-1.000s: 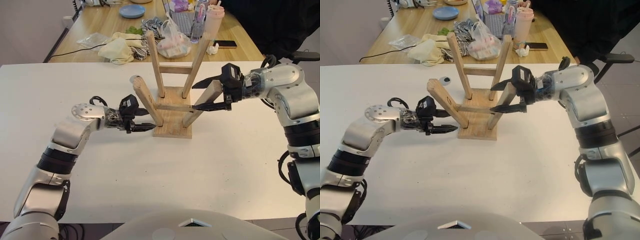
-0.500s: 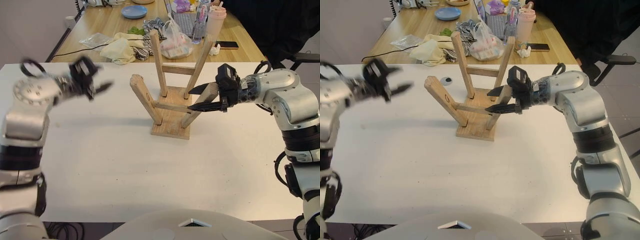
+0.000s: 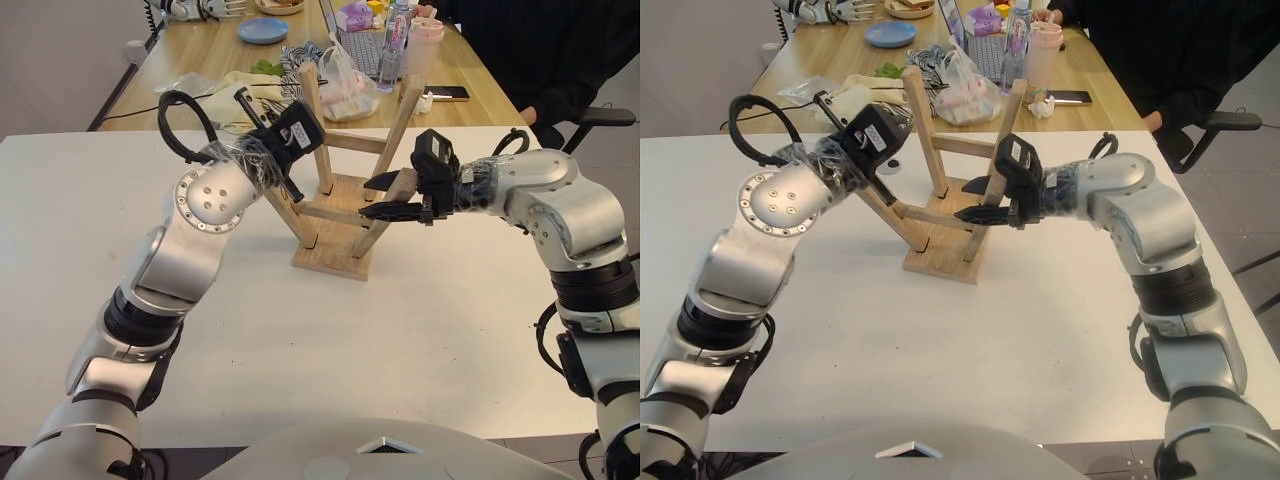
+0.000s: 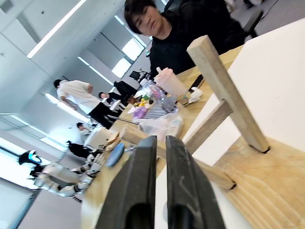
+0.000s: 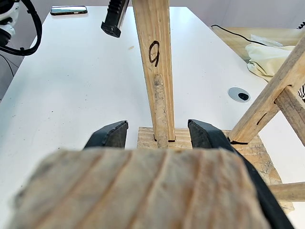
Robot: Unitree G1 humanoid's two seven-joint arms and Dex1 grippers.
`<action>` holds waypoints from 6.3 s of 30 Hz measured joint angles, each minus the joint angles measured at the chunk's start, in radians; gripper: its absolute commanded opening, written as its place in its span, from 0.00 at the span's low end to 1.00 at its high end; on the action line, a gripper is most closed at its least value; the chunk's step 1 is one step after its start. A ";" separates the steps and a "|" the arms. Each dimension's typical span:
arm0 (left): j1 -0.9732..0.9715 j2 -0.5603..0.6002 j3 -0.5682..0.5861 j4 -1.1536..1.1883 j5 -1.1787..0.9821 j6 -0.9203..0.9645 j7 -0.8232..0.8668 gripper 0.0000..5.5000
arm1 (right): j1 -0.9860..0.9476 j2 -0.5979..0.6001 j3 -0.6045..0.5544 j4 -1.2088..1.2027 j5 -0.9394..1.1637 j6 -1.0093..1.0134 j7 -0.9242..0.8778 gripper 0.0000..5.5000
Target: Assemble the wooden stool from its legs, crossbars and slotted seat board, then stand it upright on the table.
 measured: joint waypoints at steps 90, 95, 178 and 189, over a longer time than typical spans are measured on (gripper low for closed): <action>0.416 -0.346 0.590 0.209 -0.596 -0.253 -0.065 0.00 | 0.318 0.119 -0.317 -0.177 0.311 0.146 -0.422 0.29; 0.353 -0.352 0.510 0.254 -0.551 -0.223 -0.005 0.00 | 0.336 0.156 -0.018 -0.330 0.148 0.150 -0.509 0.15; 0.502 0.169 0.405 0.614 -0.555 -0.420 -0.841 0.42 | 0.473 0.011 0.053 0.215 -0.087 -0.355 0.209 0.23; 0.573 0.195 0.376 0.482 -0.614 -0.260 -0.879 0.68 | 0.473 0.037 0.048 0.223 -0.086 -0.359 0.175 0.23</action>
